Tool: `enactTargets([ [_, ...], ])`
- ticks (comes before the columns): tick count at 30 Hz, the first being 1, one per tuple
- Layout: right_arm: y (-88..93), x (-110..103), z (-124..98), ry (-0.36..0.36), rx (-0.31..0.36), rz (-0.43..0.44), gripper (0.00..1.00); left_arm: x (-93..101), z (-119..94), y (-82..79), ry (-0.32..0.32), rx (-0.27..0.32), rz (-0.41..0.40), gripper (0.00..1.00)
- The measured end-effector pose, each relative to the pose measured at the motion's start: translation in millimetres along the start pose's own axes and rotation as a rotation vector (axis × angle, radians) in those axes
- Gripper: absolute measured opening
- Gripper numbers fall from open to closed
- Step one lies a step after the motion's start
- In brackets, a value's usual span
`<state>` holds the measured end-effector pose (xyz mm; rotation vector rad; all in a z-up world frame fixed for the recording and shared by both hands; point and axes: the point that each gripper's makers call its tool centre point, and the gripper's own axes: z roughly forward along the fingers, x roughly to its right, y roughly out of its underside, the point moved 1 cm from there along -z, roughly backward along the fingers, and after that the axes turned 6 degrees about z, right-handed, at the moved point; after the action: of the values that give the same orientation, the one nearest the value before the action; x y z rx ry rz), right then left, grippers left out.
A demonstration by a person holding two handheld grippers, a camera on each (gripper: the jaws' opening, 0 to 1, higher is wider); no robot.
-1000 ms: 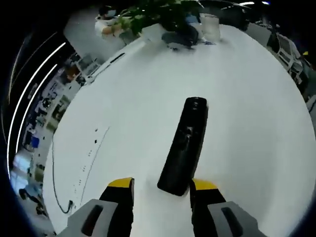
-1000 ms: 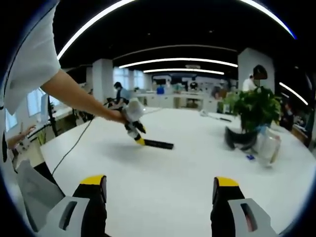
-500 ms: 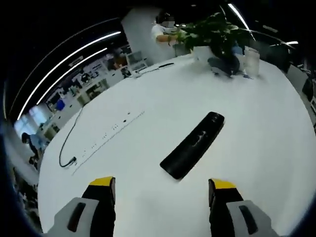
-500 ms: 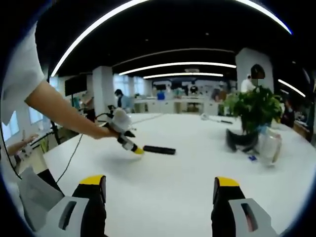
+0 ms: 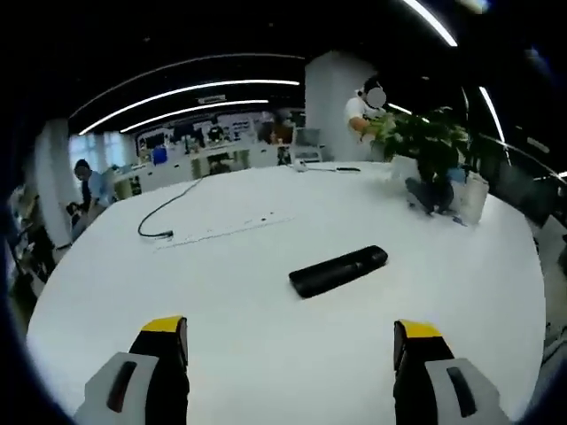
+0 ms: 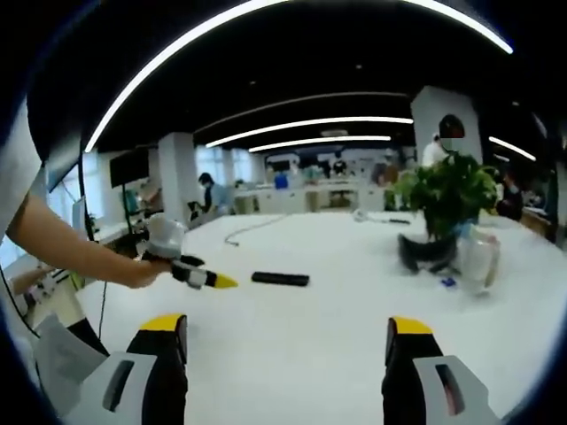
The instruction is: Press the specified remote control buttons in sequence, fully releasing each button before pressing the next.
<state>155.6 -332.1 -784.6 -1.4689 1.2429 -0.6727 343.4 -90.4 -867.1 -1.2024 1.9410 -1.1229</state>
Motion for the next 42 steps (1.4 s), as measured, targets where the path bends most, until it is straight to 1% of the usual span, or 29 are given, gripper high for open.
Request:
enactTargets([
  [2, -1.7, 1, -1, 0.009, 0.013, -0.001, 0.96, 1.3, -15, -1.2, -0.021, 0.005, 0.003, 1.0],
  [3, -2.1, 1, -2, 0.011, 0.017, -0.001, 0.97, 1.5, -25, -3.8, -0.031, 0.016, 0.004, 1.0],
  [5, -2.1, 0, -2, 0.011, 0.018, -0.007, 0.98, -1.9, -42, -13.2, -0.058, 0.071, 0.0, 1.0],
  [6, -2.0, 0, -3, 0.01, 0.018, -0.01, 0.99, -2.8, -45, -14.8, -0.064, 0.081, -0.005, 1.0],
  [7, -2.6, -2, -3, 0.008, 0.022, -0.015, 0.99, -4.7, -59, -19.5, -0.074, 0.111, -0.025, 1.0],
  [9, -3.3, -2, -4, 0.009, 0.028, -0.018, 0.99, -5.9, -76, -22.9, -0.074, 0.144, -0.048, 1.0],
  [13, -2.1, -4, -5, 0.01, 0.022, -0.018, 0.99, -5.6, -107, -24.1, -0.078, 0.169, -0.037, 1.0],
  [16, -2.5, -6, -7, 0.016, 0.032, -0.039, 0.99, -0.3, -136, -25.4, -0.085, 0.216, -0.037, 1.0],
  [17, -2.3, -6, -7, 0.019, 0.032, -0.042, 0.99, 0.3, -139, -24.7, -0.087, 0.219, -0.036, 1.0],
  [19, -2.0, -4, -8, 0.028, 0.03, -0.046, 0.99, 2.5, -155, -22.4, -0.107, 0.24, -0.037, 1.0],
  [21, -2.4, -2, -9, 0.039, 0.034, -0.045, 0.99, 2.0, -173, -21.6, -0.14, 0.281, -0.034, 1.0],
  [24, -2.6, 1, -10, 0.061, 0.038, -0.05, 0.99, 7.1, -185, -14.6, -0.135, 0.278, -0.037, 1.0],
  [25, -1.5, 2, -9, 0.067, 0.033, -0.052, 0.99, 9.1, -190, -10.6, -0.131, 0.271, -0.018, 1.0],
  [28, 6.3, 6, -7, 0.094, -0.009, -0.058, 0.99, 15.1, -201, -0.8, -0.111, 0.241, 0.006, 1.0],
  [29, 8.6, 7, -6, 0.102, -0.022, -0.061, 0.99, 16.4, -206, 0.2, -0.114, 0.248, 0.004, 0.99],
  [30, 9.1, 7, -6, 0.108, -0.025, -0.063, 0.99, 19.0, -212, 0.3, -0.11, 0.273, 0.002, 0.99],
  [31, 9.7, 8, -6, 0.116, -0.029, -0.067, 0.99, 18.0, -214, 1.8, -0.105, 0.28, -0.004, 0.99],
  [33, 10.8, 10, -6, 0.13, -0.036, -0.07, 0.99, 21.2, -217, 7.6, -0.102, 0.273, 0.003, 1.0],
  [36, 13.1, 16, -5, 0.167, -0.054, -0.087, 0.99, 25.8, -223, 14.0, -0.116, 0.268, 0.042, 1.0],
  [38, 13.3, 18, -4, 0.189, -0.06, -0.095, 0.99, 24.5, -226, 20.7, -0.123, 0.257, 0.072, 1.0],
  [40, 11.8, 20, -5, 0.204, -0.054, -0.104, 0.99, 21.6, -227, 25.4, -0.13, 0.249, 0.066, 1.0],
  [42, 12.3, 22, -6, 0.221, -0.06, -0.097, 0.99, 17.9, -227, 28.9, -0.133, 0.254, 0.023, 1.0],
])
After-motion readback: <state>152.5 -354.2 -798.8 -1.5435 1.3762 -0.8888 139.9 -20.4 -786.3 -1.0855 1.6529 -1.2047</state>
